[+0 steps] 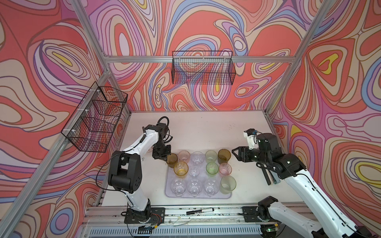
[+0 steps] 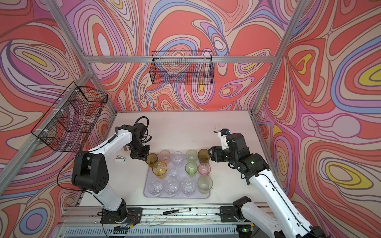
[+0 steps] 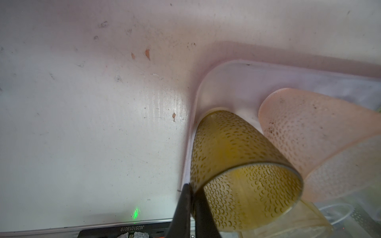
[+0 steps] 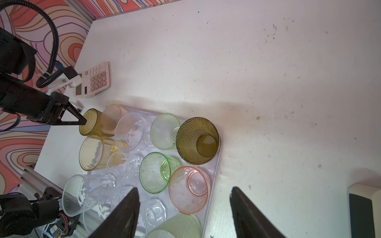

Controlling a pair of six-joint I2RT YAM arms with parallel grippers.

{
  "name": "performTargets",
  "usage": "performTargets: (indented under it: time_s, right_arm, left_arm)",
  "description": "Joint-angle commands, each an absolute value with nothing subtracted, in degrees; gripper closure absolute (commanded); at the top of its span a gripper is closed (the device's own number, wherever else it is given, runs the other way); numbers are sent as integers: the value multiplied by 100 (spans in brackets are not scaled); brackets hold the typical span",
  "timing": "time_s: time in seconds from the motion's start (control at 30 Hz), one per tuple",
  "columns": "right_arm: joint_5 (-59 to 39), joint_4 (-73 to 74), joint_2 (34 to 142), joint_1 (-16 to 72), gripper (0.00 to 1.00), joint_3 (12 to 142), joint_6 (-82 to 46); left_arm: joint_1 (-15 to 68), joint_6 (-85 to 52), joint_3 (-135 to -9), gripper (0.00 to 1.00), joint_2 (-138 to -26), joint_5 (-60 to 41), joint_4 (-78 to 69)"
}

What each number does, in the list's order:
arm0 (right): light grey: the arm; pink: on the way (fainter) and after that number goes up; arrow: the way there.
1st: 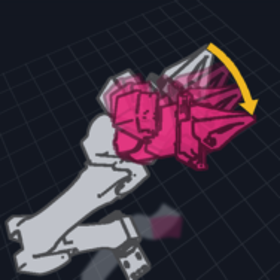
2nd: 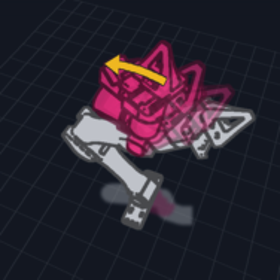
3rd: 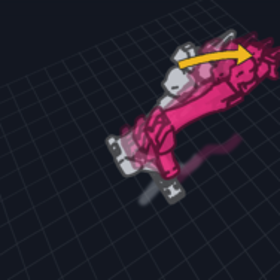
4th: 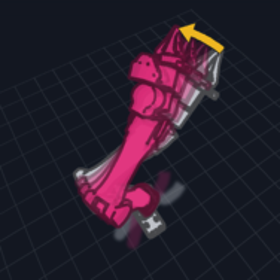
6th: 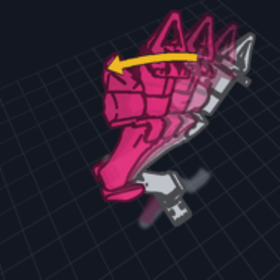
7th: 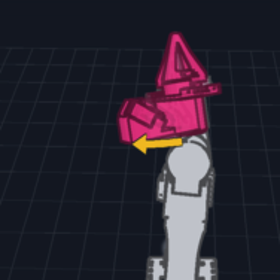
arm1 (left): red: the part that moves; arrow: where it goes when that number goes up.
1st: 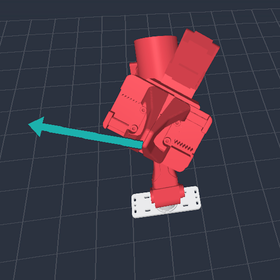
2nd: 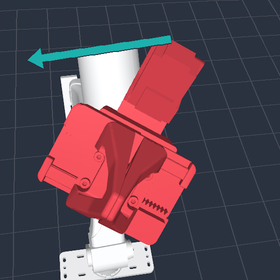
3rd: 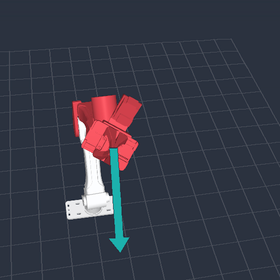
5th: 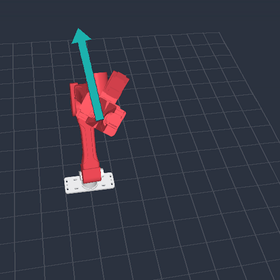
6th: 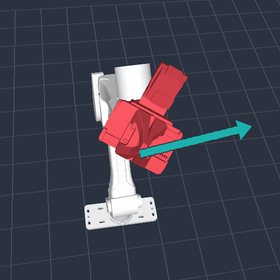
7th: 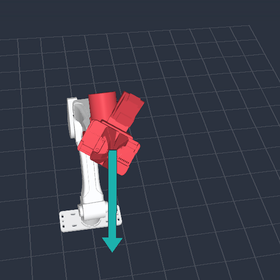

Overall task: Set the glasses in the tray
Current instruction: 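Lower the olive glass onto the tray beside the pink cup, then open the left gripper to release the olive glass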

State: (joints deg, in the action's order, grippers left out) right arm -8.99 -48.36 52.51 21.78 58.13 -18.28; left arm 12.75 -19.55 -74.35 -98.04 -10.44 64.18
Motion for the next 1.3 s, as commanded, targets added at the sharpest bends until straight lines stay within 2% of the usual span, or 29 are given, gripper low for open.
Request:
performTargets:
  time_s: [0.0, 0.57, 0.8, 1.07, 1.17, 1.2, 1.23, 1.27]
  right_arm:
    - [-861, -4901, 5177, 2156, 28, 5830, -1778]
    - [-870, -4861, 5164, 2156, 28, 5794, -1802]
    - [-870, -4838, 5185, 2160, 27, 5807, -1801]
    - [-835, -4717, 5315, 2162, 24, 5818, -1773]
    - [-846, -4608, 5382, 2160, 21, 5816, -1766]
    - [-847, -4584, 5403, 2157, 19, 5818, -1752]
    - [-822, -4549, 5431, 2157, 18, 5831, -1743]
    - [-780, -4507, 5447, 2161, 16, 5844, -1723]
  left_arm:
    - [1310, -1986, -7391, 97, -9861, -951, 6429]
    - [1354, -2004, -7392, 85, -9870, -1001, 6442]
    - [1362, -2030, -7424, 70, -9778, -976, 6473]
    - [1360, -2074, -7792, 45, -9519, -785, 6816]
    - [1366, -2070, -8003, 22, -9278, -681, 6963]
    - [1360, -2061, -8070, 5, -9207, -632, 6991]
    - [1362, -2057, -8147, 0, -9134, -566, 7001]
    - [1358, -2035, -8230, 0, -9075, -485, 7029]
